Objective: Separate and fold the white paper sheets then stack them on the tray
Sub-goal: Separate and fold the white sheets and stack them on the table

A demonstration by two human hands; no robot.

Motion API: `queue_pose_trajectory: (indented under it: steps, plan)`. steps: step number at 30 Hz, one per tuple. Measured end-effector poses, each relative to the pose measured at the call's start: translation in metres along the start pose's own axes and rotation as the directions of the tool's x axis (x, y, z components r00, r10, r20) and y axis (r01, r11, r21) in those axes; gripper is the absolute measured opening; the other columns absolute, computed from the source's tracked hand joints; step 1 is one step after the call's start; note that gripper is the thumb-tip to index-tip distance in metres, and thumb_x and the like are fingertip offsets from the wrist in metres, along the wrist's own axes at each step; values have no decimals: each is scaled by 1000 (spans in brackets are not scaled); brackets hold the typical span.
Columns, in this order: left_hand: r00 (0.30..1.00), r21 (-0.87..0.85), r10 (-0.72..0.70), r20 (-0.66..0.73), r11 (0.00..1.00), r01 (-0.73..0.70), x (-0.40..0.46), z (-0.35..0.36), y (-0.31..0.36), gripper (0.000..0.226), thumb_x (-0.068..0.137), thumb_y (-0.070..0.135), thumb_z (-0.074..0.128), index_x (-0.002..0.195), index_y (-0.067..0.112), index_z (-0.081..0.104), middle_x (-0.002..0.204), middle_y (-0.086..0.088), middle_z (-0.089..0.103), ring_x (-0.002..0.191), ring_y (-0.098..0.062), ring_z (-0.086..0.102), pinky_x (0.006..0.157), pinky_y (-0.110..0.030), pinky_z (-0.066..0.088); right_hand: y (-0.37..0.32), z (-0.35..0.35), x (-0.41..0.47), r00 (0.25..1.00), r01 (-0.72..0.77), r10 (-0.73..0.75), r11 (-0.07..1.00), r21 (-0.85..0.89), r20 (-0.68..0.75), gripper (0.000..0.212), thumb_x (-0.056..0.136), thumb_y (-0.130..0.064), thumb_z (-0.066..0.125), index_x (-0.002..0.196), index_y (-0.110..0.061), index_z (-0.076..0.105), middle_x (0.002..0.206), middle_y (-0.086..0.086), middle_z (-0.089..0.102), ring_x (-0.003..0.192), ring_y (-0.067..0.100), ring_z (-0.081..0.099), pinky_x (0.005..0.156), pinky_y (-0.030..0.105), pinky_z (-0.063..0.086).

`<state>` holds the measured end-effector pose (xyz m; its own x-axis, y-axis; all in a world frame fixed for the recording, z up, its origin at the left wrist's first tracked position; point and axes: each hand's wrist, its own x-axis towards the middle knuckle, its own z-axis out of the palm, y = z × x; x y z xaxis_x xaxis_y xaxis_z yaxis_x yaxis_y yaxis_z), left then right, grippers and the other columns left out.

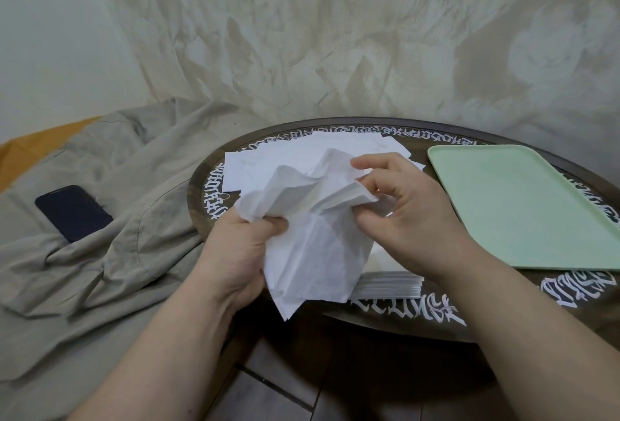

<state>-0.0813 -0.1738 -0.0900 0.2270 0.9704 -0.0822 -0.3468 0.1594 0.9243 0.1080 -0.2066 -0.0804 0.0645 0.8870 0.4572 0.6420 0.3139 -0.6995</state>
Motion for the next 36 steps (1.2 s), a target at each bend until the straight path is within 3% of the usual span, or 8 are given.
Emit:
queue_pose_trajectory:
  steps: [9,14,19,24,28,30,33,36]
  plan:
    - [994,-36,-10,108,999,14,-1,-1,-3,34,80,-18,53,107,-3,66,98,-17,74,89,-30,72,77,-39,60,-8,6,-3,994,-27,12,990,135,112,13,77,3,66,73,-10,68,118,-18,57,123,-7,47,91,5,38]
    - [989,-6,-24,148,1000,25,0,-1,-5,47,72,1,67,118,-9,62,111,-25,69,96,-34,69,84,-45,57,-9,11,-1,996,46,-53,994,96,75,4,74,-11,64,73,-10,66,89,-2,66,87,13,61,77,34,49]
    - [995,16,-40,91,999,39,0,-1,-5,35,85,-5,63,121,-6,61,115,-27,67,96,-35,68,81,-44,58,-8,10,-2,996,72,-75,995,72,47,6,74,-14,60,72,-10,64,78,-2,63,77,16,58,72,42,49]
    - [999,-33,-26,47,999,28,1,-2,-2,31,86,-5,58,115,2,64,102,-13,74,87,-26,71,73,-36,61,-5,2,-2,995,-58,45,988,142,93,11,79,-7,64,76,-15,71,78,-2,70,78,18,64,75,40,53]
    - [1000,-9,-5,22,1000,5,0,1,-2,28,91,-8,50,111,2,66,103,-15,73,90,-28,71,81,-42,58,-11,3,-2,998,3,-12,992,126,66,29,77,0,68,65,-26,62,111,-14,66,106,-5,58,90,14,45]
    - [1000,29,2,20,1000,-2,-1,2,-3,27,90,-10,50,108,0,67,102,-16,73,91,-30,70,83,-44,57,-11,4,-2,998,29,-36,992,124,54,27,78,-1,70,64,-22,60,120,-15,61,114,-5,54,95,17,45]
    - [1000,73,14,25,997,-16,-1,1,-4,27,91,-13,50,111,-5,67,106,-20,72,96,-33,69,89,-49,55,-10,6,-2,996,71,-80,980,184,43,14,78,1,69,71,-11,68,109,-12,66,106,1,61,93,25,50]
    - [999,70,8,41,997,-11,-1,1,-5,26,91,-12,51,110,-4,68,106,-19,73,95,-31,71,85,-44,58,-11,9,-2,987,149,-157,975,164,39,7,77,-5,67,72,-10,69,101,-7,68,99,-2,62,86,21,50]
